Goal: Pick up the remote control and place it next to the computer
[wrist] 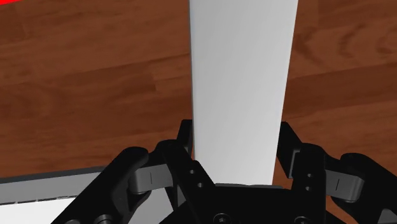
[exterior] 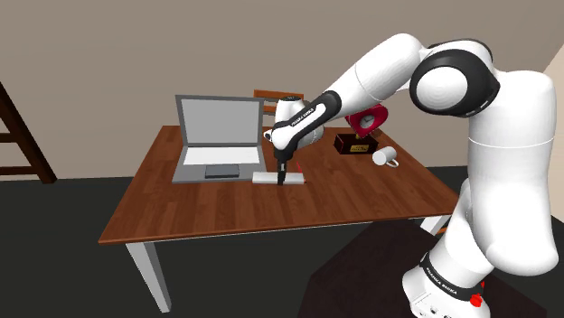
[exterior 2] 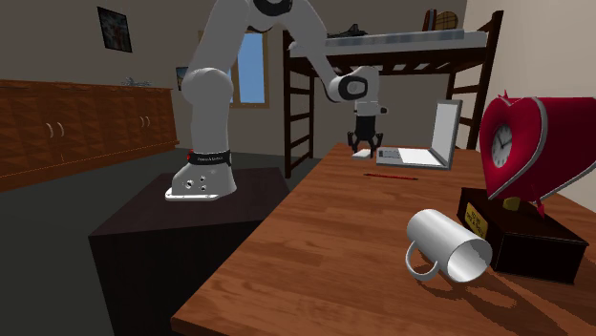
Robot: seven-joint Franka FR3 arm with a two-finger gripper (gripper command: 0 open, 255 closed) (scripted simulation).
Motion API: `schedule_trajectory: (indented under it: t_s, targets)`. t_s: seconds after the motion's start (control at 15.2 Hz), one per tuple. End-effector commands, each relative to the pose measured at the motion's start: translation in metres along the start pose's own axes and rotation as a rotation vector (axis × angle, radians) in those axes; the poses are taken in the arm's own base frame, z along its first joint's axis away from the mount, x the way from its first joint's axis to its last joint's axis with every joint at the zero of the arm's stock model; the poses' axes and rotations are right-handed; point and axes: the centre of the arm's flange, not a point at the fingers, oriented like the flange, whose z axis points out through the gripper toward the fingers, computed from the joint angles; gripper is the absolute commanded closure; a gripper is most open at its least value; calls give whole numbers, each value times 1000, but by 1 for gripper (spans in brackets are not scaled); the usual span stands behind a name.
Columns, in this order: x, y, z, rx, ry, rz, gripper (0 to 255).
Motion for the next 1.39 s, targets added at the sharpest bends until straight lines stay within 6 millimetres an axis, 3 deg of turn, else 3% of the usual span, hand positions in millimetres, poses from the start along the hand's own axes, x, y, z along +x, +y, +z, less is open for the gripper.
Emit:
schedule_trajectory:
  t_s: [0.0, 0.26, 0.79, 0.86, 1.19, 1.32]
  targets:
    - [0, 0, 10, -1, 1, 0, 255]
    - [0, -1, 32, -1, 1, 0, 255]
    - [0, -1, 32, -1, 1, 0, 255]
    - [0, -1, 32, -1, 1, 0, 0]
    - [0, -1, 32, -1, 1, 0, 0]
    - [0, -1, 6, -1, 1, 0, 0]
